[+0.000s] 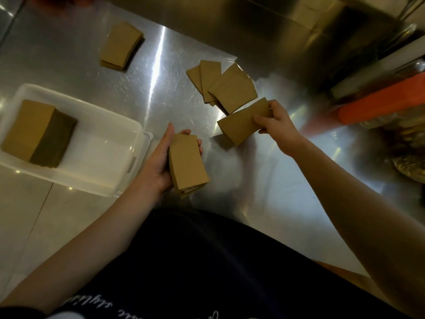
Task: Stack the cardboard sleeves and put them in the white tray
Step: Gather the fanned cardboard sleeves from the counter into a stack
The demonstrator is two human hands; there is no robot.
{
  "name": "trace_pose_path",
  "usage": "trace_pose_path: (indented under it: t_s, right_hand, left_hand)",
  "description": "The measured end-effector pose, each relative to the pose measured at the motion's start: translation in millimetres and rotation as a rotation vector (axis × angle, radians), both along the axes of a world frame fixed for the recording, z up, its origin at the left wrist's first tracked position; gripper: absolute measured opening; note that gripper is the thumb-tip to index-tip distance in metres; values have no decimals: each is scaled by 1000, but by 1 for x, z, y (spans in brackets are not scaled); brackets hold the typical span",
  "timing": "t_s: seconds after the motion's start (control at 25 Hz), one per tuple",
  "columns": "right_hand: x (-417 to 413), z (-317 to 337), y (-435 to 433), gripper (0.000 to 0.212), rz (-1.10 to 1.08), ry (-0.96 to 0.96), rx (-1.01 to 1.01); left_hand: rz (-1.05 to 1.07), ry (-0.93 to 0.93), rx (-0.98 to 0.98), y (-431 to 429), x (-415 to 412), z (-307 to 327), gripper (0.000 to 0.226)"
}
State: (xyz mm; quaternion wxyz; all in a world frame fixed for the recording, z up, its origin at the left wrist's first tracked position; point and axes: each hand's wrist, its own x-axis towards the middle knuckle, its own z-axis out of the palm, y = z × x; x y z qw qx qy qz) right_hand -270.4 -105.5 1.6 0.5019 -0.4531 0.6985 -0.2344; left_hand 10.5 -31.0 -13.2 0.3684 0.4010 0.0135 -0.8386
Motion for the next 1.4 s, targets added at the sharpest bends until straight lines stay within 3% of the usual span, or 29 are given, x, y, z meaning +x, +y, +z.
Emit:
trace_pose_path:
  t_s: [0.16,0.36,0.56,0.68,0.84,0.96,1.16,1.32,1.4]
  right_hand:
    - [7,29,13,26,53,-32,-7]
    - [27,71,24,48,195,-97,50]
    - [66,97,35,44,449,-59,22]
    - [89,95,38,41,610,82,-71]
    - [108,83,39,51,778,315,-246]
    - [115,75,41,51,824,373,-278]
    - [113,65,39,52,851,367,-280]
    - [107,57,32,63,684,361,-340]
    - [103,54,25,67,602,371,-351]
  left_hand:
    - [3,-1,-17,2,-1,-2,46]
    - [-43,-17,-47,1,-4,1,46]
    - [-157,-50,-130,1,-7,6,66]
    - [-210,-27,-146,1,-5,10,84]
    - [-233,-30,-196,5,-3,14,70]
    - [-207,15,-216,5,-1,14,80]
    - [-193,32,-174,6,0,10,76]
    - [-130,44,-181,1,1,10,85]
    - [-79,81,-169,-1,3,9,77]
